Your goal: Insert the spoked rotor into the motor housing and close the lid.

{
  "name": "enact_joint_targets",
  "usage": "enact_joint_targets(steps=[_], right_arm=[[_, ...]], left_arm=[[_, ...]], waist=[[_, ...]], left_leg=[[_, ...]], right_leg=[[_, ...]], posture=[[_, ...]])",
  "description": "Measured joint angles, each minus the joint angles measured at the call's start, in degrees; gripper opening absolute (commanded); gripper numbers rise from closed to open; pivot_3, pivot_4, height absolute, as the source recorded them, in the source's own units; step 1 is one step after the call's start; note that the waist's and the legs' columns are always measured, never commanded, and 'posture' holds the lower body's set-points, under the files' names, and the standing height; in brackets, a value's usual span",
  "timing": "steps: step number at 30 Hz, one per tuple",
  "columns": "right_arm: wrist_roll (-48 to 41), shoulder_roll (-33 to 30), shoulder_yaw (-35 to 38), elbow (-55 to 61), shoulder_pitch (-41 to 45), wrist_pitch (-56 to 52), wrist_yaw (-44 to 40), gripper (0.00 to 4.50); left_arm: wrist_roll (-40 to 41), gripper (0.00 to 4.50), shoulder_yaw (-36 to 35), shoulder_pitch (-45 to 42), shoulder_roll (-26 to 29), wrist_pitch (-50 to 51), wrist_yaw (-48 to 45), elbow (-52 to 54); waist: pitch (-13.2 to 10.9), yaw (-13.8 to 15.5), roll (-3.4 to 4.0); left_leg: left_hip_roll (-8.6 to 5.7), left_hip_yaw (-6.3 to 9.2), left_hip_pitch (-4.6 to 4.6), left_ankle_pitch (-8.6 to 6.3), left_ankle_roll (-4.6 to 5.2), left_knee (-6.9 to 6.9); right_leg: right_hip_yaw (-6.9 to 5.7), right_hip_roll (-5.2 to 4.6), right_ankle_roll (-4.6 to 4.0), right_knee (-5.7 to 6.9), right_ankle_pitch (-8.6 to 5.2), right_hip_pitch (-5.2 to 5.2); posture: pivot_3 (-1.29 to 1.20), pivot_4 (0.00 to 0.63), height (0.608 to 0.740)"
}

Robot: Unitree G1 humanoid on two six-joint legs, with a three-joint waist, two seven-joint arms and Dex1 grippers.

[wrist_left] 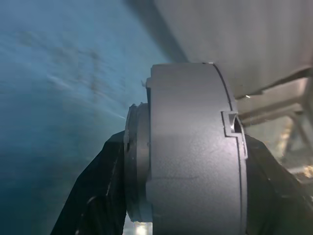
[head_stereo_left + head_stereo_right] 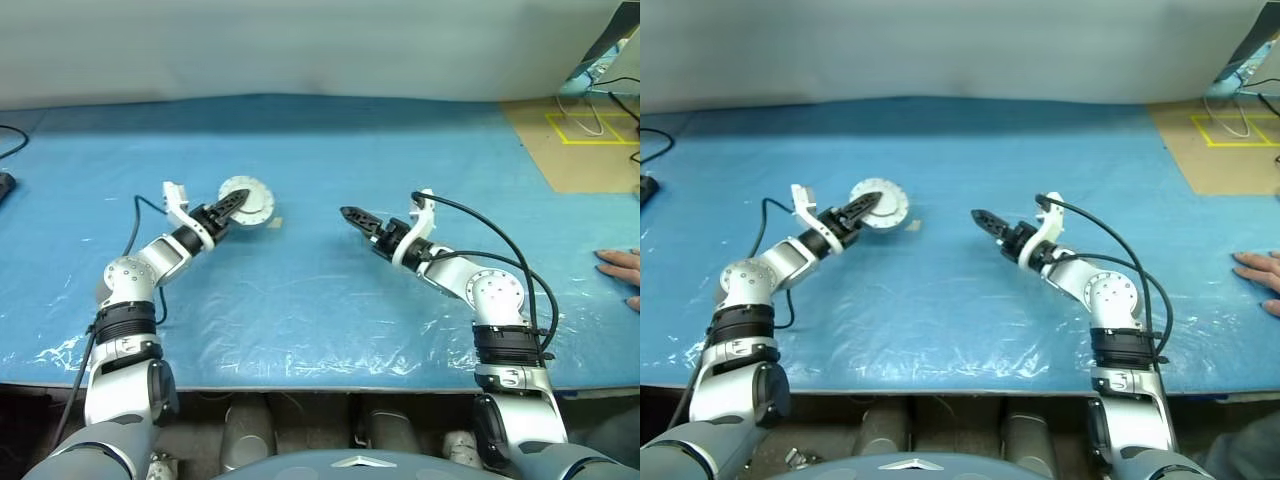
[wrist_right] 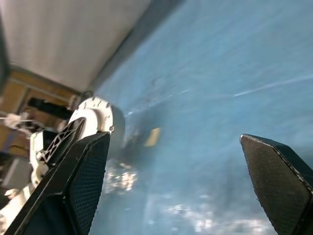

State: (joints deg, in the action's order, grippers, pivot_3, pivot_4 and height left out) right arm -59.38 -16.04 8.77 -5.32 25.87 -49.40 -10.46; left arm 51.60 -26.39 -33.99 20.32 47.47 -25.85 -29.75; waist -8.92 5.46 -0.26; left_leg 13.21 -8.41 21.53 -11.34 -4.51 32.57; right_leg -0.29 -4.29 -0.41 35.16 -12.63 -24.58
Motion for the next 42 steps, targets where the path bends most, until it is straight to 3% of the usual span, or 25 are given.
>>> enact_joint_targets(steps=[8,14,23,28,35,42], right_arm=[[6.6,0.9,-1.4,3.3,0.0,1.9,-4.4,4.48],[8.5,3.2,-3.1,4.0,-0.8,0.8,-5.0,4.50],[10.0,3.1,-3.8,8.6,-2.4,-0.1,-8.9,4.50],[22.7,-1.2,-9.0,10.3,-3.3,9.2,-10.6,4.50],[43.2,-2.1,-14.1,10.3,-4.2,22.8,-3.0,4.50],[56.8,-1.4,-14.2,11.4,-13.0,30.4,6.2,4.50]], left_arm=[[-2.8,2.51,-0.4,1.2,0.4,-1.3,-0.1,-1.5],[-5.0,4.47,-0.4,1.3,0.2,-2.5,-0.4,-1.7],[-13.2,4.47,-0.9,1.2,11.2,-13.3,-3.0,-8.4],[-19.4,4.47,1.2,4.0,14.0,-23.2,-8.1,-4.9],[-25.7,4.47,9.1,12.0,7.2,-29.5,-5.0,16.5],[-30.7,4.47,14.5,20.0,-1.9,-29.3,5.3,30.9]], waist=[[-0.1,0.1,-0.24],[-0.1,0.0,-0.23],[-0.1,-0.7,-0.24],[-0.1,0.0,-0.24],[-0.1,-0.2,-0.24],[-0.1,-0.9,-0.24]], left_leg=[[0.02,0.01,0.03,0.00,0.00,0.13],[0.15,0.01,-0.11,0.00,0.01,0.25],[0.18,-0.04,-0.35,0.00,0.00,0.20],[0.20,-0.04,-0.32,0.00,0.00,0.17],[0.26,-0.05,-0.30,0.00,0.00,0.19],[0.25,-0.06,-0.32,-0.01,0.00,0.15]], right_leg=[[-0.06,-0.02,-0.03,0.09,0.00,0.02],[-0.04,-0.02,-0.09,0.17,0.02,0.13],[0.05,0.01,-0.10,0.12,0.02,0.27],[-0.04,-0.01,-0.10,0.07,0.02,0.30],[-0.05,0.01,-0.11,0.07,0.01,0.31],[0.00,0.04,-0.10,0.04,0.02,0.30]], posture=[[0.00,0.150,0.740],[0.00,0.150,0.740],[0.00,0.150,0.740],[0.00,0.150,0.740],[0.00,0.150,0.740],[0.00,0.150,0.740]])
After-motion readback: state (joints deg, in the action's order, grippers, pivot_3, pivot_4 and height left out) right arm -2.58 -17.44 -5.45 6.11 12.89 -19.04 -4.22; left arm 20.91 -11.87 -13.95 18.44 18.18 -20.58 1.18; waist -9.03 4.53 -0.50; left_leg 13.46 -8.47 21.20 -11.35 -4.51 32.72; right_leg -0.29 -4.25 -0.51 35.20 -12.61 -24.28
